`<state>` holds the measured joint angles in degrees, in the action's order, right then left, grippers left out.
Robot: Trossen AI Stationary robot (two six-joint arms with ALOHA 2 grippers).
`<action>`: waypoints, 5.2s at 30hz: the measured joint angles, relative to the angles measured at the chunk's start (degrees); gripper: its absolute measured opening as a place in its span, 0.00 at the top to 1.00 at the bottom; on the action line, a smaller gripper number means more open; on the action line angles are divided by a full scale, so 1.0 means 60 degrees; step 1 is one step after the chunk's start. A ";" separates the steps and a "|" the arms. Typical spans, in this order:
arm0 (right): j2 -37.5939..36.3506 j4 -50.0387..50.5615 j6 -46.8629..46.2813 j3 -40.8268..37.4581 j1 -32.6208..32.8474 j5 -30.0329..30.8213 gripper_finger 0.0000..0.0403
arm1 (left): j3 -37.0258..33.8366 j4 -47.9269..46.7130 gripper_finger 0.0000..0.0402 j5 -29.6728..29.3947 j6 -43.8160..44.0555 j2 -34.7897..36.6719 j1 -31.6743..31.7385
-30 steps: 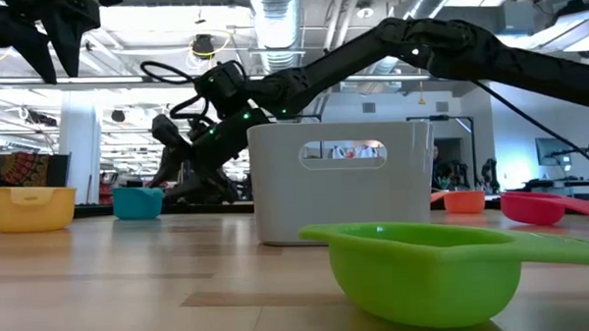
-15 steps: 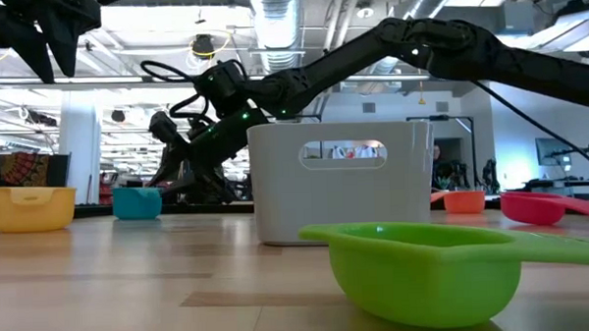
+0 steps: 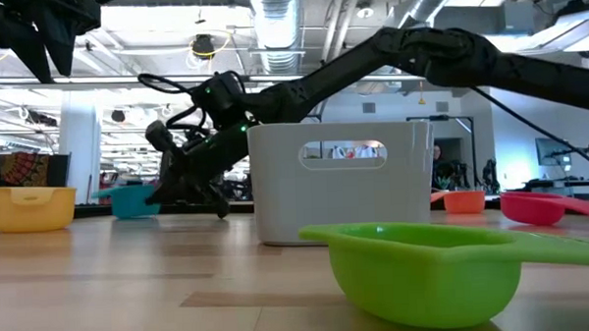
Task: Nest measuring cups in basket
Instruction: Stack the yellow measuring cup on top of the light blue measuring cup
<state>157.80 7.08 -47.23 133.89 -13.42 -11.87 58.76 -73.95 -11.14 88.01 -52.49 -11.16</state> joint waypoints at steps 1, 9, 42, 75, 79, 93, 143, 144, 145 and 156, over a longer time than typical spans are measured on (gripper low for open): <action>-0.0021 0.0068 0.0030 -0.0004 0.0020 0.0010 0.97 | 0.0000 0.0003 0.72 0.0004 -0.0070 0.0000 0.0000; -0.0463 0.1234 0.0804 -0.0063 0.0196 0.0444 0.97 | 0.0000 -0.0162 0.72 -0.0749 -0.0414 0.0000 0.0033; -0.1025 -0.0708 0.2278 -0.0030 -0.0542 0.1724 0.99 | -0.0007 0.1879 0.99 0.0931 -1.0015 -0.1714 0.9774; -0.4463 0.7813 0.5771 -0.0023 -0.0972 0.1690 0.98 | -0.0007 0.2437 0.99 0.2823 -1.1216 -0.4619 1.0853; -0.4979 0.8347 0.6121 -0.0036 -0.0888 0.1708 0.98 | -0.0007 0.0615 0.99 0.2241 -1.0740 -0.3939 0.9818; -0.7058 0.9002 0.7550 -0.0016 -0.1122 0.1157 0.90 | -0.2564 0.1193 0.73 0.2781 -0.8419 -0.1998 0.7032; -0.6578 0.9463 0.6497 -0.0018 0.0868 -0.1799 0.77 | 0.0191 0.4225 1.00 -0.1177 -1.1631 -0.1588 0.1534; -0.6476 0.9315 0.6377 -0.0016 0.0889 -0.2003 0.74 | 0.0353 0.4214 1.00 -0.1476 -1.1822 -0.1581 0.1429; -0.6394 0.9359 0.6275 -0.0041 0.0897 -0.2203 0.71 | 0.0505 0.4236 1.00 -0.1779 -1.1928 -0.1581 0.1345; -0.5334 0.7792 0.5435 -0.0027 0.1109 -0.2591 0.45 | 0.1129 0.4054 1.00 -0.2779 -1.2977 -0.1577 0.1169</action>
<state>125.79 53.84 -14.62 133.73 -6.76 -27.41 65.54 -49.62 -27.81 10.15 -61.95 -4.14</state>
